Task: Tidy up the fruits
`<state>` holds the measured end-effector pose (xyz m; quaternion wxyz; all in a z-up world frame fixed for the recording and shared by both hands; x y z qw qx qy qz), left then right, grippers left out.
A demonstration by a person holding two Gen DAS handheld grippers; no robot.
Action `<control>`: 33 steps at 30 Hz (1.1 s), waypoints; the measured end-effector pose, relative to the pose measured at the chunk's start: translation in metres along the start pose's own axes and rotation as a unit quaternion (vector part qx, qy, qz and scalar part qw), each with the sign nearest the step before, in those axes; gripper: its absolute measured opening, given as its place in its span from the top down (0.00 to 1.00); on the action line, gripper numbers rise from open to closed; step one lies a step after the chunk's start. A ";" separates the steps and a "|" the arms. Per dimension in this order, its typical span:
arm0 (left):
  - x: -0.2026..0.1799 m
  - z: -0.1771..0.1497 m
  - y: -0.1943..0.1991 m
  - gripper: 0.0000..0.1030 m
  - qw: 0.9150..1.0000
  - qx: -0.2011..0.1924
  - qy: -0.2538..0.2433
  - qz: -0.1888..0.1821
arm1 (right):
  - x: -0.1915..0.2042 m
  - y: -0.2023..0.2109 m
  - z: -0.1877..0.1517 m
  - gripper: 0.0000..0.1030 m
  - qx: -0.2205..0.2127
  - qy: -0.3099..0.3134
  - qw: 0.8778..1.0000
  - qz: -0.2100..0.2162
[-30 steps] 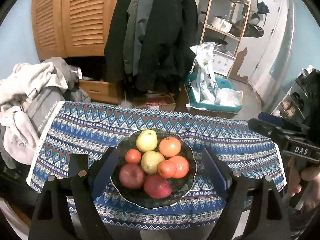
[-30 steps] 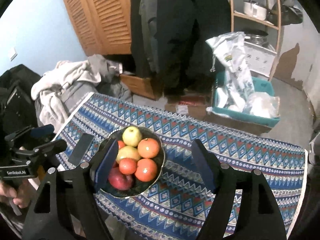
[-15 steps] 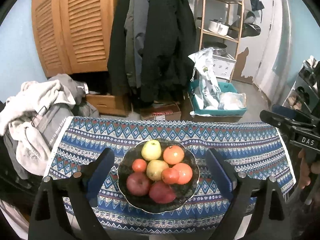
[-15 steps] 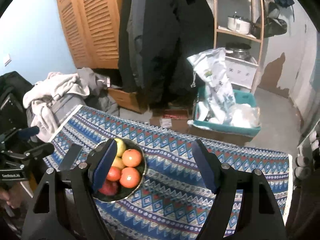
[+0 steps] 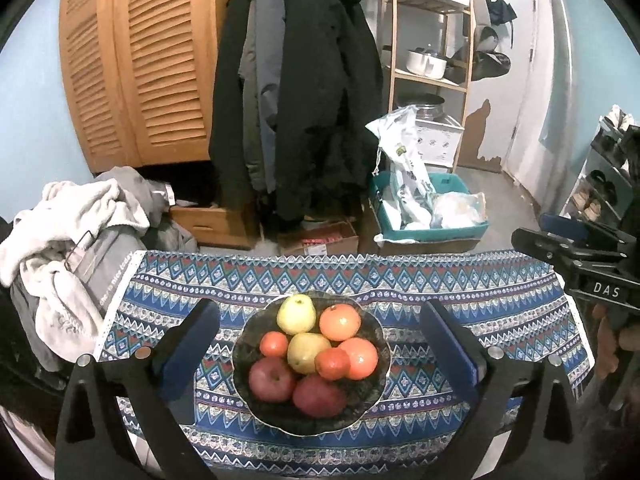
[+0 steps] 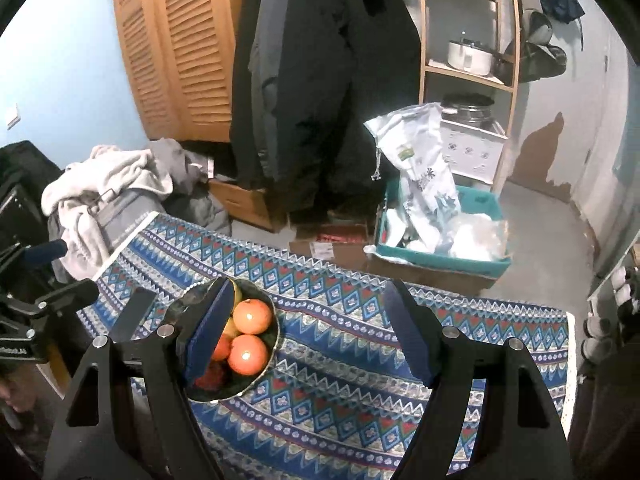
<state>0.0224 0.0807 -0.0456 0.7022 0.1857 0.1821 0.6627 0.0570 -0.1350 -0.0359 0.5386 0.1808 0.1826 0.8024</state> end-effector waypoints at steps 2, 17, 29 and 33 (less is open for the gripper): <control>-0.003 0.001 0.002 0.02 1.000 -0.004 -0.003 0.003 | -0.001 0.001 0.001 0.26 -0.002 0.001 1.000 -0.001; -0.005 0.001 0.004 0.02 1.000 -0.003 -0.003 -0.006 | 0.002 0.003 -0.002 0.26 0.001 0.006 1.000 0.002; -0.005 0.002 0.006 0.02 1.000 -0.009 -0.006 -0.003 | 0.004 0.001 -0.001 0.26 0.003 0.008 1.000 0.003; -0.004 0.002 0.007 0.02 1.000 -0.009 -0.002 0.000 | 0.004 0.001 -0.001 0.26 0.003 0.007 1.000 0.004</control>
Point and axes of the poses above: each gripper's, at about its wrist camera, not at the fingertips, and y roughly against the way its jaws point, x to its left, z to its top, the point moved 3 cm from there along -y, roughly the way its jaws point, and after that the axes turned 13 degrees about -x, right-handed, at the moved point
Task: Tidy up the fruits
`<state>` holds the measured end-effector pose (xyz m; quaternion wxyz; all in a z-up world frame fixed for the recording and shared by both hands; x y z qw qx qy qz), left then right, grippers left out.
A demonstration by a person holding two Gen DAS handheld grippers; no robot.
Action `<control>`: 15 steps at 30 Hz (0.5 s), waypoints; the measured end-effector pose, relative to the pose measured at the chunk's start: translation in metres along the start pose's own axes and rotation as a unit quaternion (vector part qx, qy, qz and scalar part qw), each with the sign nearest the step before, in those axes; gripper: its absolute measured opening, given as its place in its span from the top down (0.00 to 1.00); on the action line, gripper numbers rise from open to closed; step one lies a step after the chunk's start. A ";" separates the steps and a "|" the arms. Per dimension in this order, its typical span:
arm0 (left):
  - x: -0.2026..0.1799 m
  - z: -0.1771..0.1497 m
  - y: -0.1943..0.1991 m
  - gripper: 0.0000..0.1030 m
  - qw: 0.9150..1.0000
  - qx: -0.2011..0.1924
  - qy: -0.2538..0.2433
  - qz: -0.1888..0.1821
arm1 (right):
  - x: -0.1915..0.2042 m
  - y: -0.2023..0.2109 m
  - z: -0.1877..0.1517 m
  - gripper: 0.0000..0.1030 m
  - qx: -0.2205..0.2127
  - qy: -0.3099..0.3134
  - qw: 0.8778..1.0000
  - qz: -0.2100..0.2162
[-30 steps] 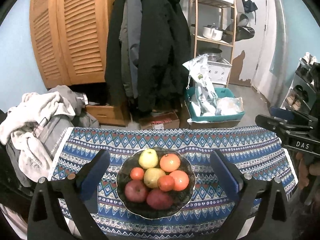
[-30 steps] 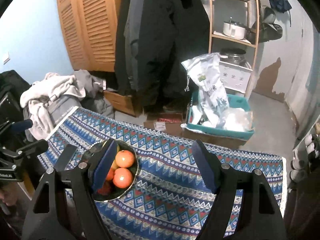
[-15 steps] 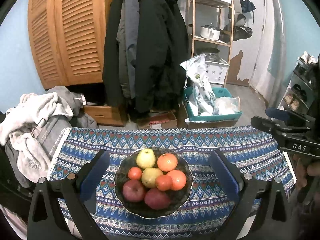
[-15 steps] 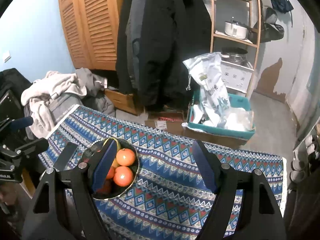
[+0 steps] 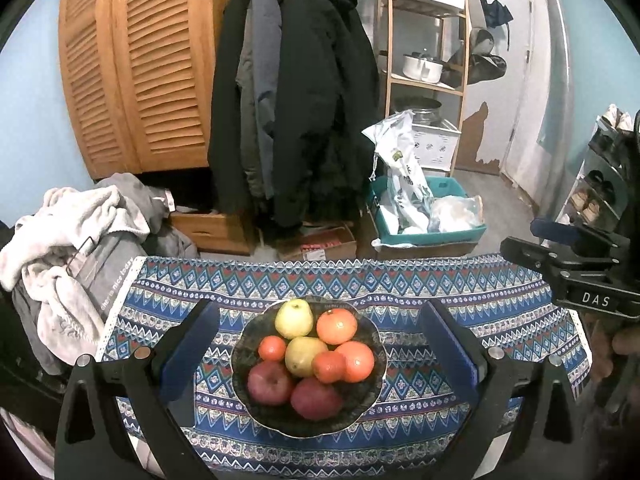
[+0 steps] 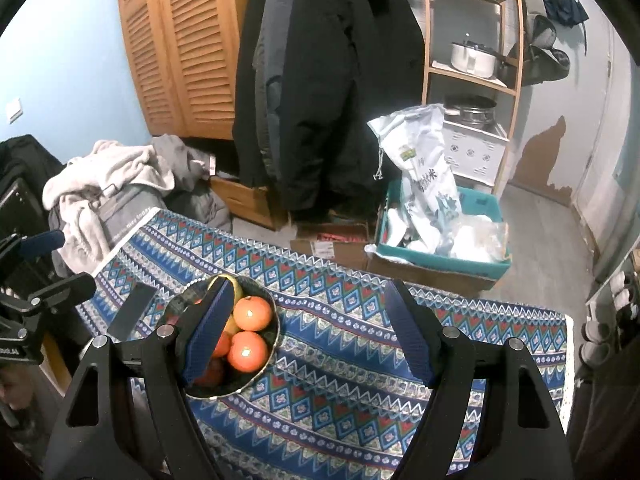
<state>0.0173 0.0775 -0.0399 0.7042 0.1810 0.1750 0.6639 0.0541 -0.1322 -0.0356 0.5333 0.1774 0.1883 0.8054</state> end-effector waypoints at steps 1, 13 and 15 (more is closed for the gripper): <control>0.000 0.000 0.000 0.02 1.000 -0.001 0.001 0.002 | 0.000 0.000 0.000 0.26 0.000 0.001 1.000 0.000; 0.000 0.002 0.002 0.02 1.000 0.001 0.002 0.011 | 0.001 0.000 -0.001 0.26 0.001 0.001 1.000 -0.001; 0.000 0.002 0.003 0.02 1.000 0.001 0.002 0.010 | 0.001 0.000 -0.001 0.26 0.001 0.001 1.000 -0.001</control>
Point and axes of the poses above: each gripper's, at about its wrist camera, not at the fingertips, and y roughly against the way its jaws point, x to its left, z to its top, the point moved 3 cm from there along -y, roughly the way its jaws point, and after that the axes turned 13 degrees about -x, right-handed, at the moved point
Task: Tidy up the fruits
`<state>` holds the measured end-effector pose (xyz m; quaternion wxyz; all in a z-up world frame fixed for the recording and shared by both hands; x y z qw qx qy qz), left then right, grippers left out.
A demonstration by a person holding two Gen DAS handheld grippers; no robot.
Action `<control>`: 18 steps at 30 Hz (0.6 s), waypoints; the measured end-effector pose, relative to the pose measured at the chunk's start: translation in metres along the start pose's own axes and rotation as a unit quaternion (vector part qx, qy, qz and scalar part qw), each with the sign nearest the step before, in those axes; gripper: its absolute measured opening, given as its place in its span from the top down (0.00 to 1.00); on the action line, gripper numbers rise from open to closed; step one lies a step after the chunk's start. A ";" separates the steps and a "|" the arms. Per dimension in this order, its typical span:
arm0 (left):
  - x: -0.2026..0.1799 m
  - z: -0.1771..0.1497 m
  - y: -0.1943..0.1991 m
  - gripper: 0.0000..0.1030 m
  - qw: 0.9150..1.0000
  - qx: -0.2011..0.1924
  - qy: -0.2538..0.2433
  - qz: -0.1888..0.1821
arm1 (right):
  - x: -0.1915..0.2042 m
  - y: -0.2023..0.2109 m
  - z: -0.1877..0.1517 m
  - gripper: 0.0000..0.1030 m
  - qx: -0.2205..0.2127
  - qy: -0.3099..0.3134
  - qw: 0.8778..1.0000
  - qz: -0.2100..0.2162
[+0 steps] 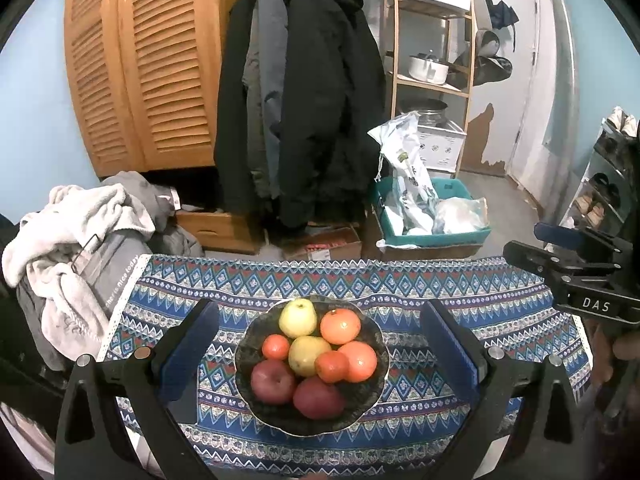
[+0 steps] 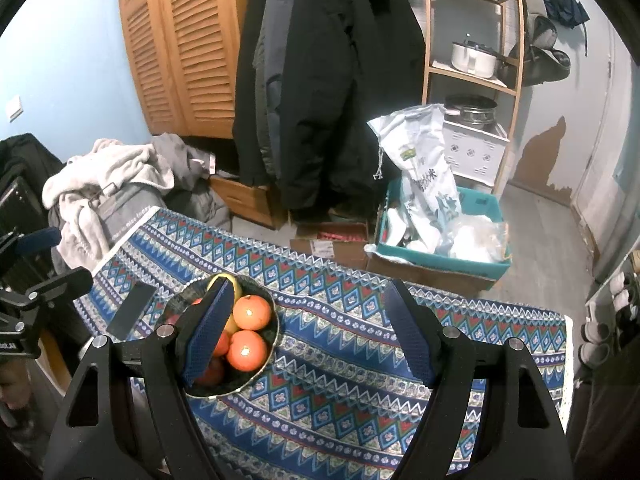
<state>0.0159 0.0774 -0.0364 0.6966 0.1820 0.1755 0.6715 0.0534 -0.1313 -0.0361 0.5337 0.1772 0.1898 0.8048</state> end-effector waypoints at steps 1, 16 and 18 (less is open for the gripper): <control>0.000 0.000 0.001 0.02 1.000 -0.002 0.000 0.000 | 0.000 0.000 0.000 0.26 0.000 0.001 1.000 0.000; 0.000 0.004 0.005 0.02 1.000 -0.009 0.005 0.009 | 0.001 0.000 0.000 0.26 0.000 0.001 1.000 0.000; 0.001 0.004 0.005 0.02 1.000 -0.009 0.006 0.009 | 0.001 0.000 0.000 0.26 0.000 0.001 1.000 0.000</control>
Point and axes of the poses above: each gripper's, at about its wrist camera, not at the fingertips, and y roughly against the way its jaws point, x to its left, z to its top, the point moved 3 cm from there along -y, roughly the way its jaws point, and after that the axes turned 13 degrees about -x, right-handed, at the moved point
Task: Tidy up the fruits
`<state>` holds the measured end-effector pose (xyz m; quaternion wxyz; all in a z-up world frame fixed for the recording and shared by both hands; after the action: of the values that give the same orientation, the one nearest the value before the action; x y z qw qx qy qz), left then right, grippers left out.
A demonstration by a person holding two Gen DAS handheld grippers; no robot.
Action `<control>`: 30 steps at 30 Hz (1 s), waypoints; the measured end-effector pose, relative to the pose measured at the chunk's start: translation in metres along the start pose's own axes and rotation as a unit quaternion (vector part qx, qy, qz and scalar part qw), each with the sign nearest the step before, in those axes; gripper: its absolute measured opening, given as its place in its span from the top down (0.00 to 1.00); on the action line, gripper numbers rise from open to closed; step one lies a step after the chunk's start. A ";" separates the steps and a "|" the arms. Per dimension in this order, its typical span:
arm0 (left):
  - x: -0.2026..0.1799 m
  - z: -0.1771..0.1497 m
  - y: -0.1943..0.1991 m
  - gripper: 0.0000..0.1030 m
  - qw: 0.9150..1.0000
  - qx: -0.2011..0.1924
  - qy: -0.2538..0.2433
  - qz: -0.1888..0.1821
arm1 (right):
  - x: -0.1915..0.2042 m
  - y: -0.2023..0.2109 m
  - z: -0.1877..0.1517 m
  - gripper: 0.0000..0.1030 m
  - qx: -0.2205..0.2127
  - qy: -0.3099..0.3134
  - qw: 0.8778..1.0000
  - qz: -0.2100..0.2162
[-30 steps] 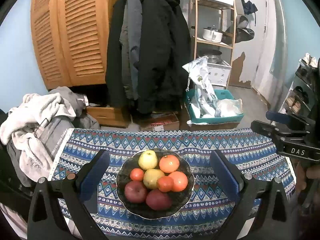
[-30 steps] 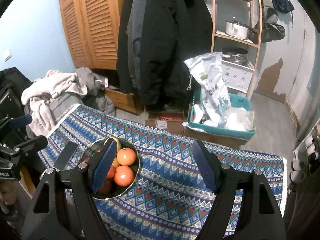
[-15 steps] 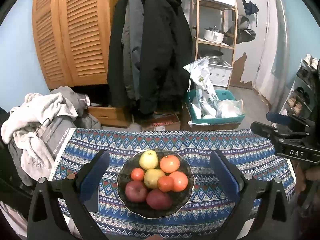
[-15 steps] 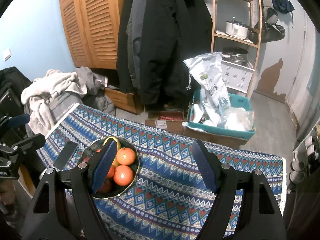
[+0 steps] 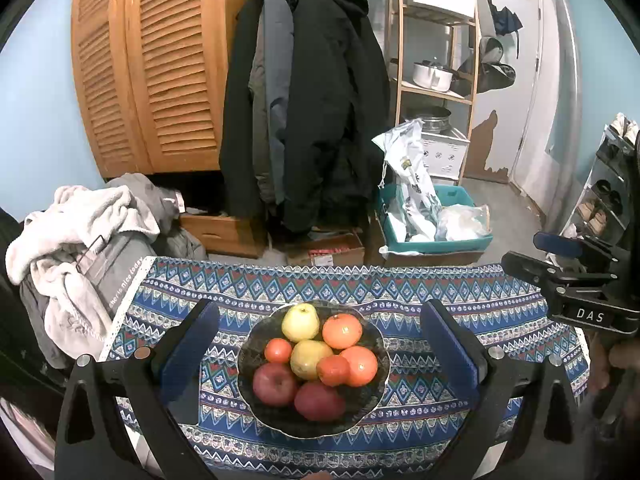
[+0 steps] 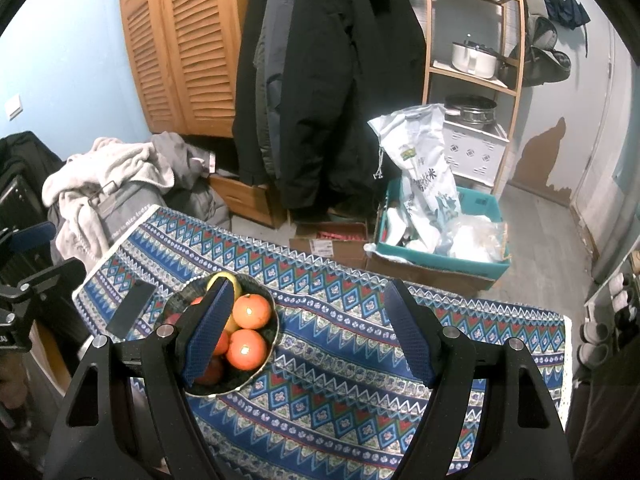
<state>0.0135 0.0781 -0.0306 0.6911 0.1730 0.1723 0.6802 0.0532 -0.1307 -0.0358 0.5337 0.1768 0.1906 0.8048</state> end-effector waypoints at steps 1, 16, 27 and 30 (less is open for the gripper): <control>0.000 0.000 0.000 0.02 1.000 0.001 0.001 -0.001 | 0.000 0.000 0.000 0.26 0.000 0.000 1.000 0.000; -0.002 0.000 0.001 0.02 1.000 0.001 0.002 -0.004 | 0.001 0.000 -0.001 0.26 0.002 0.000 1.000 0.000; -0.003 0.001 0.003 0.01 1.000 -0.001 -0.001 -0.004 | 0.002 0.000 -0.001 0.26 0.003 0.001 1.000 0.000; -0.003 0.002 0.003 0.01 1.000 -0.004 0.000 -0.004 | 0.002 0.000 -0.002 0.26 0.002 0.001 1.000 0.000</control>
<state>0.0111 0.0747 -0.0276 0.6948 0.1701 0.1704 0.6777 0.0517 -0.1291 -0.0373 0.5330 0.1770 0.1927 0.8046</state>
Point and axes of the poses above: each gripper's, at about its wrist camera, not at the fingertips, and y roughly against the way its jaws point, x to its left, z to its top, the point moved 3 cm from there along -y, roughly the way its jaws point, and after that the axes turned 13 degrees about -x, right-handed, at the moved point
